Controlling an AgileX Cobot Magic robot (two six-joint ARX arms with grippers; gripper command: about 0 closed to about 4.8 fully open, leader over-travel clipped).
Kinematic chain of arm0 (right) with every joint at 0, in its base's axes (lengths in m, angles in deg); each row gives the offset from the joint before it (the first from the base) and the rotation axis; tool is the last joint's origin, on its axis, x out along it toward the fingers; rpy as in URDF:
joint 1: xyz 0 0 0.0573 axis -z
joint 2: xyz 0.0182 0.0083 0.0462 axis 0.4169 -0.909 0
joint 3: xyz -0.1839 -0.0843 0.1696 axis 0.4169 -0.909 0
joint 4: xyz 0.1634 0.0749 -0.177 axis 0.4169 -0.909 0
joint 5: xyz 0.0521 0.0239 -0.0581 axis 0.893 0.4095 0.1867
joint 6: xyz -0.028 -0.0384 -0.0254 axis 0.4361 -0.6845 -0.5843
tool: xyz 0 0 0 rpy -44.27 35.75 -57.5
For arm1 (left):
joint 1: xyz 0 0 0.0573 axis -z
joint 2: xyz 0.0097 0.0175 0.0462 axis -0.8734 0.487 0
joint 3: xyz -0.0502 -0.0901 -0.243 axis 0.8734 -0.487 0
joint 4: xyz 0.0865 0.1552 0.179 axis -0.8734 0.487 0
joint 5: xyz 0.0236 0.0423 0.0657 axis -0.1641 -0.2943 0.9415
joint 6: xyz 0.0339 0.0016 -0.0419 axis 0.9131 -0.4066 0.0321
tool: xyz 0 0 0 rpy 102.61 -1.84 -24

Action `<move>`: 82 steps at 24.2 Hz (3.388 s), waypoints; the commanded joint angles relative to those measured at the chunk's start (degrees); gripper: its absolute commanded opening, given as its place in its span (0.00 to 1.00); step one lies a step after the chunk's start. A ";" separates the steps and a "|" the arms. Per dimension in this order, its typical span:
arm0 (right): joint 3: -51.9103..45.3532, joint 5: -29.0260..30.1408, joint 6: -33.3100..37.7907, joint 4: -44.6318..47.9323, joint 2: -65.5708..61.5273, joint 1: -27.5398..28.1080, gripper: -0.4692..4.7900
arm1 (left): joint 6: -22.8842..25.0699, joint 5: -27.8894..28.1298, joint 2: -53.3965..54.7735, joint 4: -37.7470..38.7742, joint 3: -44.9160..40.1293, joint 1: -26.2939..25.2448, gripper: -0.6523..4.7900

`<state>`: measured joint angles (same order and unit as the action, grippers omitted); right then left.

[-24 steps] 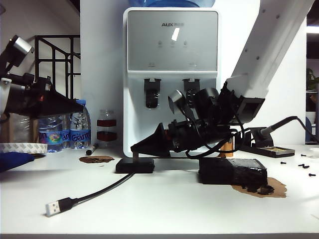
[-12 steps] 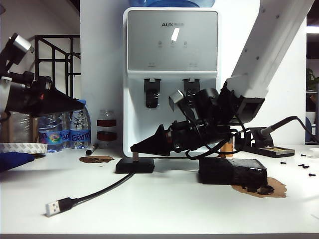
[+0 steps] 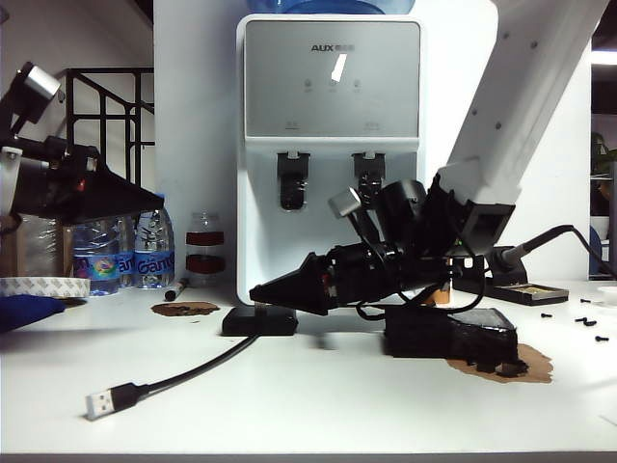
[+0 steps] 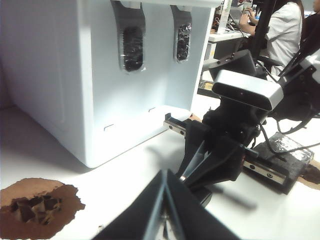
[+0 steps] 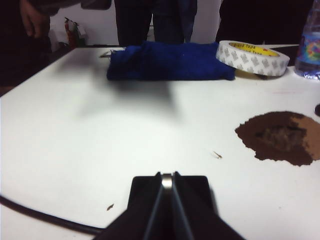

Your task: Take the USB flash drive out of the black sponge and insert it into the slot on top of the black USB adpator box.

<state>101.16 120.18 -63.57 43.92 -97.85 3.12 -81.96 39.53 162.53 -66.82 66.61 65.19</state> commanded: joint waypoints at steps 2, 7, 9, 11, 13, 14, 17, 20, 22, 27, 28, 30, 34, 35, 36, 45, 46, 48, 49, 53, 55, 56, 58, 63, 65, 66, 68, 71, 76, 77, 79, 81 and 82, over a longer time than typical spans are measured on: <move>-1.05 4.24 4.72 -2.71 -1.27 0.31 0.08 | -0.04 -0.44 -0.20 -0.70 0.00 0.07 0.11; -1.11 6.38 4.70 -1.09 -1.88 1.33 0.08 | -0.07 -0.44 -0.20 -0.66 0.00 0.09 0.11; -1.16 8.07 5.29 0.74 -2.71 1.33 0.08 | -0.07 -0.46 -0.20 -0.63 0.00 0.11 0.11; -1.84 8.24 6.88 3.96 -2.86 1.33 0.08 | -0.09 -0.46 -0.20 -0.61 0.00 0.11 0.11; -2.58 9.73 12.11 11.19 -3.91 1.33 0.08 | -0.07 -0.44 -0.20 -0.04 0.00 0.11 0.11; -2.58 10.62 15.87 15.13 -4.66 1.33 0.08 | -0.07 -0.44 -0.17 0.46 -0.07 0.11 0.11; -2.99 10.84 18.95 19.10 -5.03 1.33 0.08 | 0.00 -0.39 0.35 0.61 -0.85 0.11 0.11; -3.19 11.41 18.97 22.14 -5.92 1.33 0.08 | 0.09 0.70 1.01 0.57 -1.31 0.09 0.11; -3.65 11.08 18.91 23.50 -6.10 1.33 0.08 | 0.52 3.67 1.01 0.26 -1.73 -0.02 0.11; -3.85 11.19 20.70 26.36 -6.54 1.33 0.08 | 1.68 15.52 0.98 -6.16 -5.51 -0.24 0.11; -3.89 11.17 20.90 26.62 -6.56 1.33 0.08 | 1.70 17.42 0.98 -8.48 -6.38 -0.24 0.11; -3.98 10.97 21.24 27.12 -6.56 1.33 0.08 | 1.68 21.46 0.96 -14.75 -8.50 -0.24 0.11; -4.00 10.82 21.22 27.08 -6.56 1.33 0.08 | 1.68 26.10 0.94 -25.51 -12.48 -0.22 0.11; -4.04 10.64 21.11 27.04 -6.56 1.33 0.08 | 1.66 26.93 0.85 -26.64 -13.46 -0.22 0.11; -4.09 10.45 21.11 27.02 -6.54 1.31 0.08 | 1.66 28.06 0.35 -26.56 -14.23 -0.20 0.11; -4.09 9.16 21.99 27.12 -6.38 1.31 0.28 | 3.06 41.92 -2.29 -26.75 -17.90 -0.22 0.11; -4.09 9.09 21.99 27.15 -6.38 1.31 0.29 | 3.56 43.65 -2.78 -26.73 -17.92 -0.22 0.11; -4.09 9.11 23.10 27.39 -6.32 1.31 0.46 | 4.59 46.56 -3.54 -26.73 -18.38 -0.24 0.11; -4.07 8.24 23.30 27.89 -6.21 1.31 0.52 | 5.25 47.17 -3.78 -26.75 -19.17 -0.24 0.11; -4.09 8.33 31.17 36.06 -6.16 1.31 0.52 | 6.34 47.47 -3.82 -26.80 -21.57 -0.24 0.11; -4.09 8.33 35.15 40.98 -6.14 1.31 0.52 | 6.54 47.52 -3.85 -26.80 -22.69 -0.24 0.11; -4.09 8.31 36.61 42.47 -5.92 1.31 0.52 | 6.67 47.56 -3.85 -26.80 -23.10 -0.24 0.11; -4.07 8.31 37.35 42.53 -5.20 1.31 0.52 | 6.91 47.63 -3.91 -26.82 -24.04 -0.26 0.11; -4.11 8.33 37.75 42.53 -2.58 1.31 0.53 | 7.58 50.90 -3.96 -26.84 -25.64 -0.26 0.11; -4.11 8.31 37.75 42.53 -1.64 1.31 0.54 | 7.58 51.76 -3.96 -26.86 -26.18 -0.26 0.11; -4.11 8.31 37.92 42.49 -1.14 1.31 0.58 | 7.56 51.74 -3.96 -26.86 -26.53 -0.26 0.11; -4.11 8.35 38.34 42.45 -0.13 1.33 0.59 | 7.56 51.41 -4.02 -26.88 -27.50 -0.26 0.11; -4.26 8.39 39.23 42.36 1.62 1.33 0.59 | 7.56 51.23 -5.88 -26.93 -28.98 -0.26 0.11; -5.38 8.26 39.32 41.88 9.05 2.05 0.59 | 7.61 51.52 -20.90 -26.91 -30.88 -0.26 0.11; -5.84 8.09 39.32 41.46 10.45 2.27 0.58 | 7.61 51.54 -23.08 -26.91 -30.88 -0.26 0.11; -6.54 7.85 39.30 40.65 13.20 2.84 0.58 | 7.61 51.76 -27.50 -26.91 -30.88 -0.26 0.11; -7.39 6.32 39.30 39.74 16.55 4.04 0.58 | 7.61 52.41 -30.47 -26.86 -30.86 -0.26 0.11; -7.91 5.44 39.12 39.10 18.18 4.57 0.58 | 7.58 53.22 -31.67 -26.84 -30.86 -0.26 0.11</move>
<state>93.77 127.37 -24.64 83.55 -82.13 6.79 -74.55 91.35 132.22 -93.29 35.81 65.06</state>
